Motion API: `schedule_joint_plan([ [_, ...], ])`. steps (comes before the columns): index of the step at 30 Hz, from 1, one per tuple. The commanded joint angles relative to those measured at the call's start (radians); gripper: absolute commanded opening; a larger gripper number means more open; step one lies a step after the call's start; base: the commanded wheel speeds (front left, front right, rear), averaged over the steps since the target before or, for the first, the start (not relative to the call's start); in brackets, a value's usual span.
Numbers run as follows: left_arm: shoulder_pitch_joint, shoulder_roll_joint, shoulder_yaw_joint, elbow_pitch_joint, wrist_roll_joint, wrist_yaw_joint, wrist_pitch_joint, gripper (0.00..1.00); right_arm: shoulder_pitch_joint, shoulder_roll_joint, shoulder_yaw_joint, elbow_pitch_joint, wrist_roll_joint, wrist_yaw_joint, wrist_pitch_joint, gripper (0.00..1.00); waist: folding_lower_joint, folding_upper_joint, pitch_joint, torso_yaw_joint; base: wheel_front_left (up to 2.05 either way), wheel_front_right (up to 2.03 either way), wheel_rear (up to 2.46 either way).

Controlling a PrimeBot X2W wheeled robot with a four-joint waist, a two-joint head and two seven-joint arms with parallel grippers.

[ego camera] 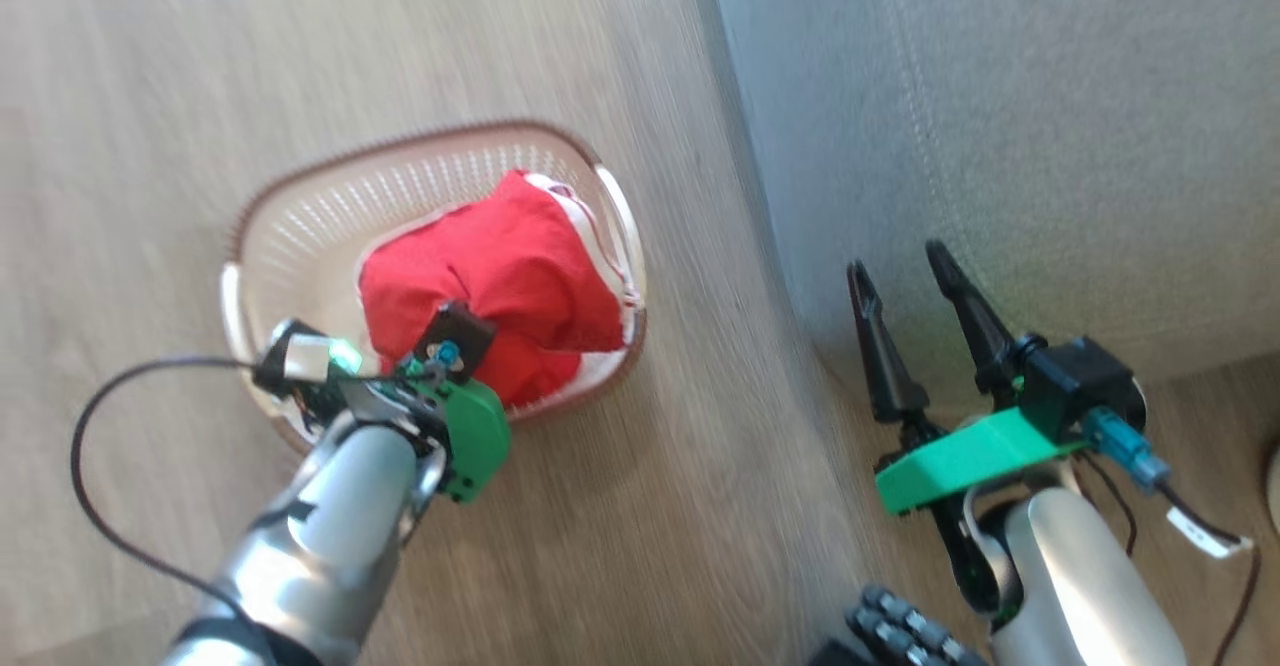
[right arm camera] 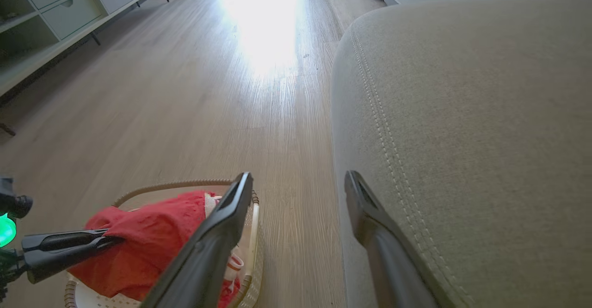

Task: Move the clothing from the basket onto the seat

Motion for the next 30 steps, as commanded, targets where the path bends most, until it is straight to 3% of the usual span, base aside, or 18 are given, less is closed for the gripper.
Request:
schedule_joint_plan([
  [1,0.027,0.001,0.042,-0.061,-0.018,0.015,-0.013,0.0,0.032,-0.01,0.011,-0.013,-0.012,0.007,-0.009,1.0,0.0,-0.0001,-0.144,0.067,0.0,0.0,0.0],
  [15,0.269,0.0,0.22,-0.439,-0.087,0.075,-0.013,0.0,0.153,-0.01,0.015,0.01,-0.032,0.007,-0.009,1.0,0.0,-0.0001,-0.479,0.148,0.0,0.0,0.0],
  [30,0.417,-0.016,0.362,-0.804,-0.058,0.106,-0.014,0.0,0.226,-0.01,0.0,-0.006,-0.053,0.007,-0.009,1.0,0.0,-0.0001,-0.607,0.185,0.0,0.0,0.0],
])
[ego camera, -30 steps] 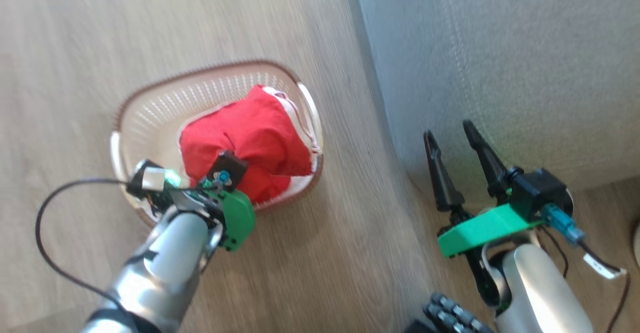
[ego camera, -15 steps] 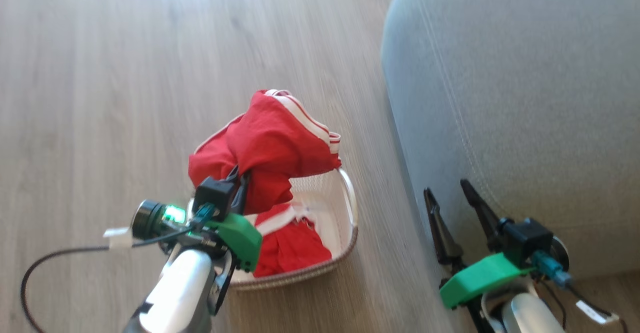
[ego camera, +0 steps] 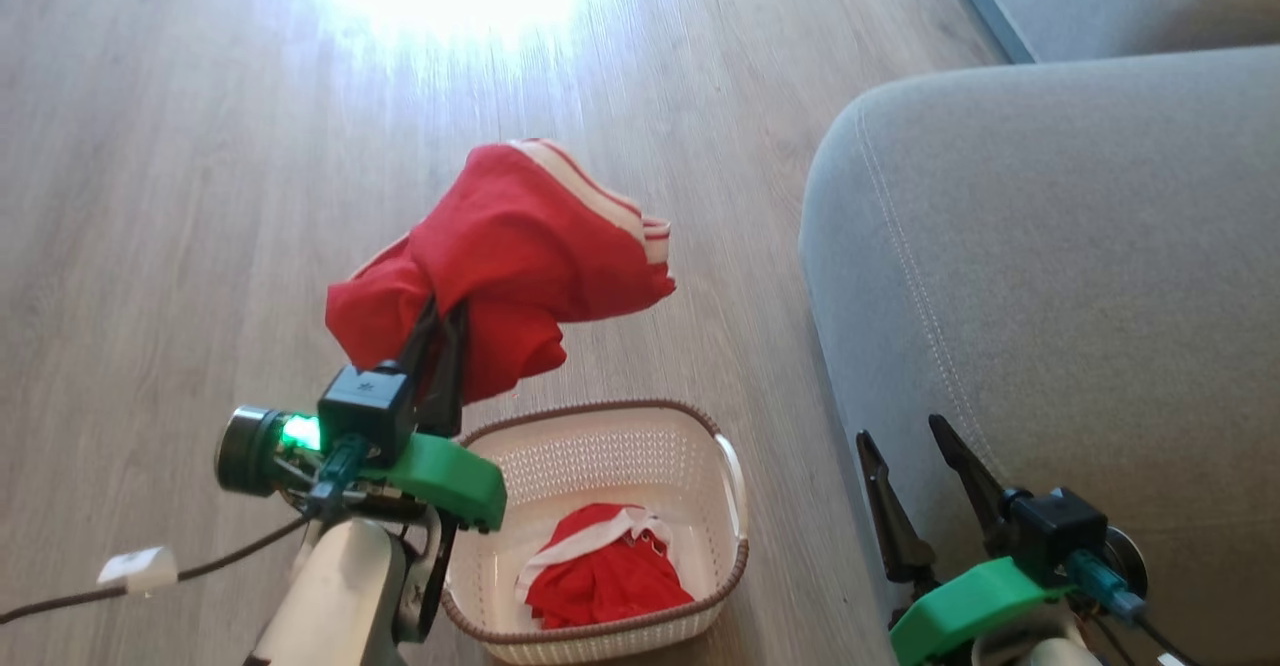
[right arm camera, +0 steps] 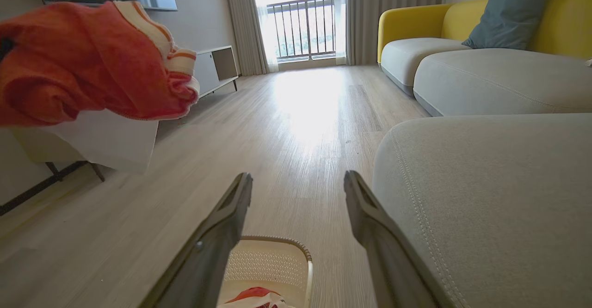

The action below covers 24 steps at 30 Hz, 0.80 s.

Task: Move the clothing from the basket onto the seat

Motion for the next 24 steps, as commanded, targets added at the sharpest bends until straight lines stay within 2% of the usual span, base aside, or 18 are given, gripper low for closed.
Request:
schedule_joint_plan([
  [1,-0.038,0.002,0.047,-0.055,0.01,0.006,-0.013,0.0,-0.017,-0.009,0.017,-0.038,-0.008,0.007,-0.009,1.0,0.0001,-0.0001,-0.009,0.007,0.0,0.0,0.0],
  [9,-0.028,-0.005,0.081,-0.159,0.031,0.001,-0.013,0.0,-0.007,-0.009,0.01,-0.052,-0.007,0.007,-0.009,1.0,0.0001,-0.0001,-0.018,0.01,0.0,0.0,0.0],
  [24,-0.027,-0.033,0.078,-0.368,0.02,-0.044,-0.013,0.0,-0.006,-0.009,0.0,-0.062,-0.006,0.007,-0.009,1.0,0.0001,-0.0001,-0.01,0.017,0.0,0.0,0.0],
])
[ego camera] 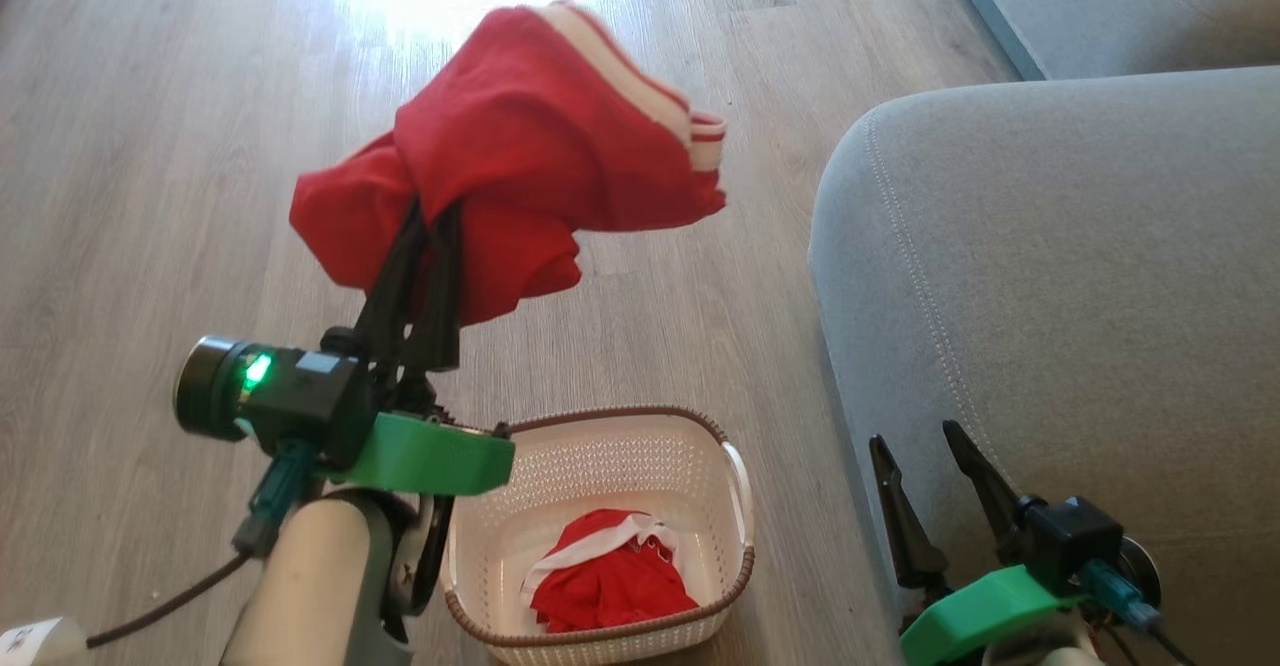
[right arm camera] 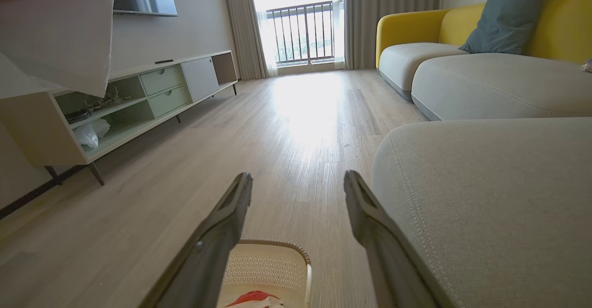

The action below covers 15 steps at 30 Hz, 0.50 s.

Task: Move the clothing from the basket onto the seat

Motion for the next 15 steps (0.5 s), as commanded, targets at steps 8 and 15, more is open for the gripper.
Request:
schedule_joint_plan([
  [8,-0.005,-0.005,-0.065,-0.067,-0.002,-0.097,-0.013,0.0,-0.034,-0.009,0.019,-0.034,-0.004,0.007,-0.009,1.0,0.0001,0.0001,0.003,0.003,0.0,0.0,0.0],
  [15,0.025,-0.006,-0.118,-0.043,-0.008,-0.103,-0.013,0.0,-0.035,-0.009,0.016,-0.032,-0.006,0.007,-0.009,1.0,0.0001,0.0001,0.003,0.008,0.0,0.0,0.0],
])
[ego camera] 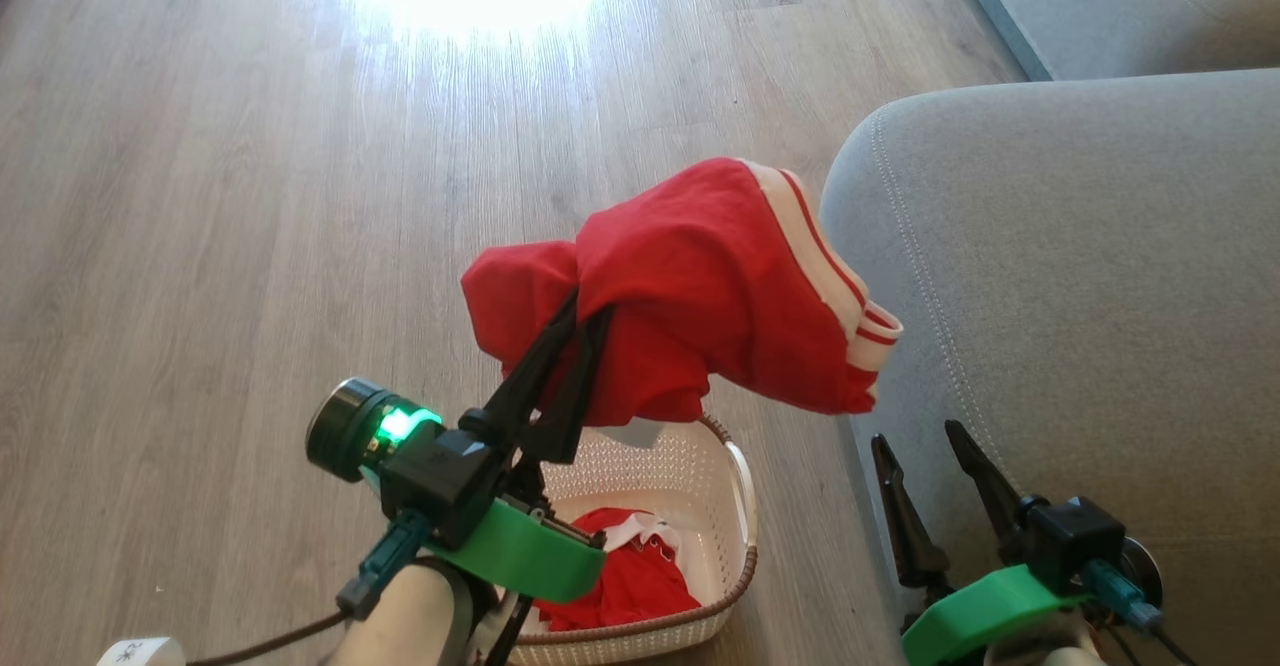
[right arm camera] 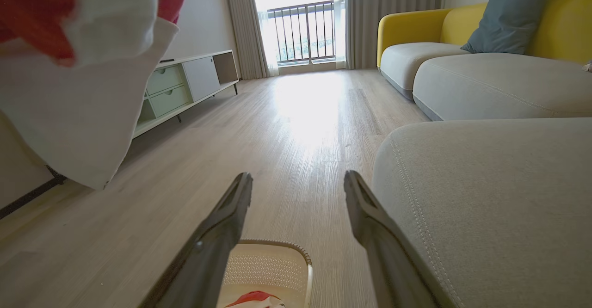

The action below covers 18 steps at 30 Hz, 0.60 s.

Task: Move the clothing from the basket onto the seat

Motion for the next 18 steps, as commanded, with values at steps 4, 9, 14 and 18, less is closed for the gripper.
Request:
schedule_joint_plan([
  [4,-0.054,-0.004,0.031,-0.036,-0.011,0.016,-0.01,0.0,-0.037,-0.009,0.016,-0.033,-0.006,0.007,-0.009,1.0,0.0001,0.0001,-0.001,0.002,0.0,0.0,0.0],
  [9,-0.058,-0.004,0.037,-0.03,-0.006,0.024,-0.01,0.0,-0.035,-0.009,0.032,-0.062,0.074,0.007,-0.009,1.0,0.0001,0.0001,-0.002,0.003,0.0,0.0,0.0],
  [14,-0.058,-0.004,0.05,-0.018,-0.001,0.028,-0.01,0.0,-0.035,-0.039,0.145,-0.119,0.074,0.007,-0.009,1.0,0.0001,0.0001,-0.002,-0.001,0.0,0.0,0.0],
  [18,-0.058,-0.004,0.057,-0.013,0.007,0.026,-0.01,0.0,-0.037,-0.103,0.228,-0.199,0.094,0.007,-0.009,1.0,0.0001,0.0001,-0.001,-0.003,0.0,0.0,0.0],
])
